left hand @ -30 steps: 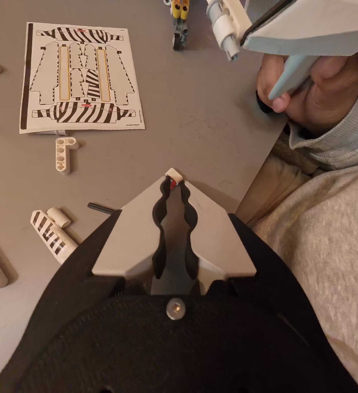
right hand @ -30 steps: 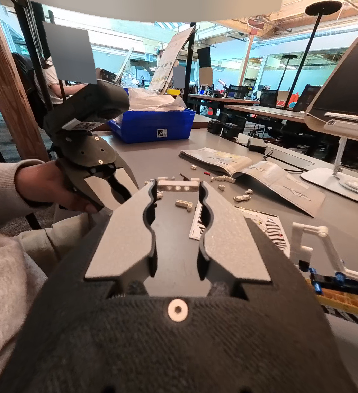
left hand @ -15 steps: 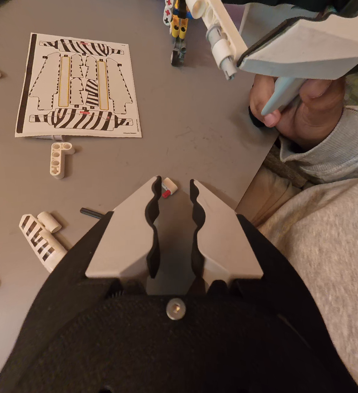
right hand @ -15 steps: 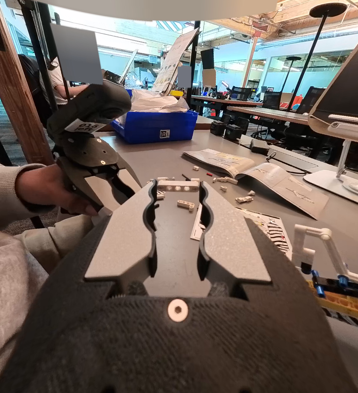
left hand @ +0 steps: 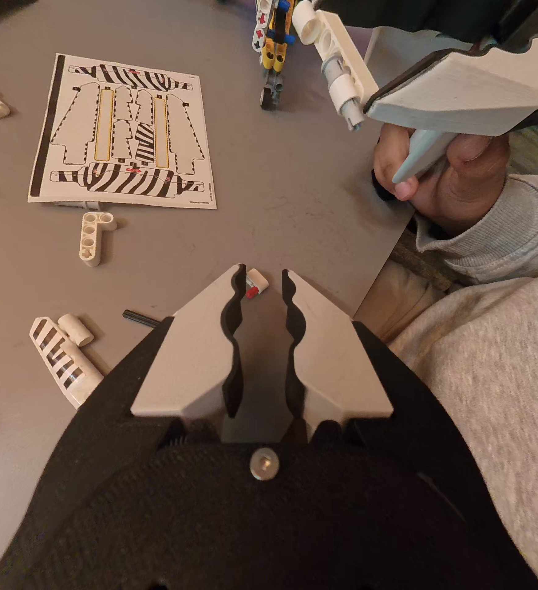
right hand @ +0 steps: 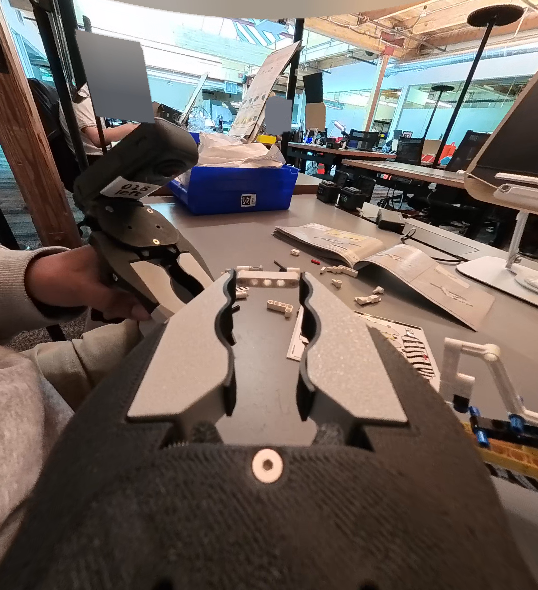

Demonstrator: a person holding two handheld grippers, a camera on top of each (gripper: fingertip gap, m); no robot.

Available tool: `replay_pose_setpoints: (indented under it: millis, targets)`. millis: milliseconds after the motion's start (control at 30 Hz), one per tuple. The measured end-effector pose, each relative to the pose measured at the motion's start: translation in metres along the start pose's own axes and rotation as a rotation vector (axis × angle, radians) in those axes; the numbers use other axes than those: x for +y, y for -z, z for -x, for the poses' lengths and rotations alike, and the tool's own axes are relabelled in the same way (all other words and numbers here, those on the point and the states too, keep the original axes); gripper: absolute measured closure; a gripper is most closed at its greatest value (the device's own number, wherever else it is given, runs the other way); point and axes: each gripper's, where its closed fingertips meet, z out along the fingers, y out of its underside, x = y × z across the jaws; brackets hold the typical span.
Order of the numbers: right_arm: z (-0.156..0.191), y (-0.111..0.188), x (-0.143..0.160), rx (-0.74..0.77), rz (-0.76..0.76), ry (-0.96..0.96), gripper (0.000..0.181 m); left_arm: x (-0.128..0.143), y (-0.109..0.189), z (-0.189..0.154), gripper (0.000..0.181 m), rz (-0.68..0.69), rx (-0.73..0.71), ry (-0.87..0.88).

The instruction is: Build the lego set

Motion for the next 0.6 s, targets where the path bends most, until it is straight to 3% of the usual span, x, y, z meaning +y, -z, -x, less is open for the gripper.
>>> replay_pose_setpoints:
  millis: [600]
  targets:
    - [0.0005,-0.0005,0.0001,-0.001,0.0,0.004,0.142,-0.0009,0.0002,0.0002,0.161,-0.007,0.001,0.003]
